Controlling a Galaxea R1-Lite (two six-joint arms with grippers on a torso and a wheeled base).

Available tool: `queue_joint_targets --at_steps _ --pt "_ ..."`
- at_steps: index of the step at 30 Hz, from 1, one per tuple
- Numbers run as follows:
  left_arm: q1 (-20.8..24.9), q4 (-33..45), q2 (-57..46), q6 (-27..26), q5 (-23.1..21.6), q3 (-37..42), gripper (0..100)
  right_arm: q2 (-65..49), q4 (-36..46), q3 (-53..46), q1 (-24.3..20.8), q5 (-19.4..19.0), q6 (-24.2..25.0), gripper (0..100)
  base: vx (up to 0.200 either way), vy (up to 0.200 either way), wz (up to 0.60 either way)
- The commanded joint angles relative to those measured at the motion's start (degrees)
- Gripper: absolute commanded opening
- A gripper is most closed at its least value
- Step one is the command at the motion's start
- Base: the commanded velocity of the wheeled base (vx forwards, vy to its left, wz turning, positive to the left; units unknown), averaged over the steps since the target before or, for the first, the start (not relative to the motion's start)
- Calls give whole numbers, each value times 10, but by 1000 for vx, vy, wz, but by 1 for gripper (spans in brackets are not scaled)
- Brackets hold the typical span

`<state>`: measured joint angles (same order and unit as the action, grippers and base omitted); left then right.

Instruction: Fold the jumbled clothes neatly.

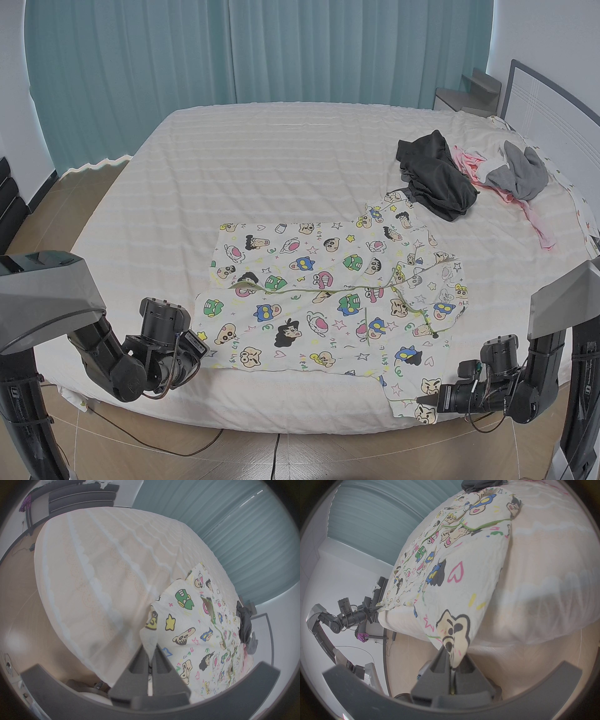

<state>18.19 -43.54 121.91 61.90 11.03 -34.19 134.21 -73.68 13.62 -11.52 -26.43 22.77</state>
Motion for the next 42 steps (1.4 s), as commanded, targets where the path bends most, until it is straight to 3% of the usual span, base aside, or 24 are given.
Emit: queue_joint_targets --at_steps 1,14,24,42 --pt "9 1 -7 -7 0 13 0 -27 -1 -28 10 -3 0 0 0 0 0" --pt "22 21 -8 -21 0 38 0 -62 -10 -91 11 -24 -1 0 0 0 0" --pt "40 20 -12 -23 0 72 0 -58 -65 -136 10 -25 3 0 0 0 0" --pt "48 20 -29 -23 0 123 0 -112 65 -136 10 -19 -23 0 0 0 0"
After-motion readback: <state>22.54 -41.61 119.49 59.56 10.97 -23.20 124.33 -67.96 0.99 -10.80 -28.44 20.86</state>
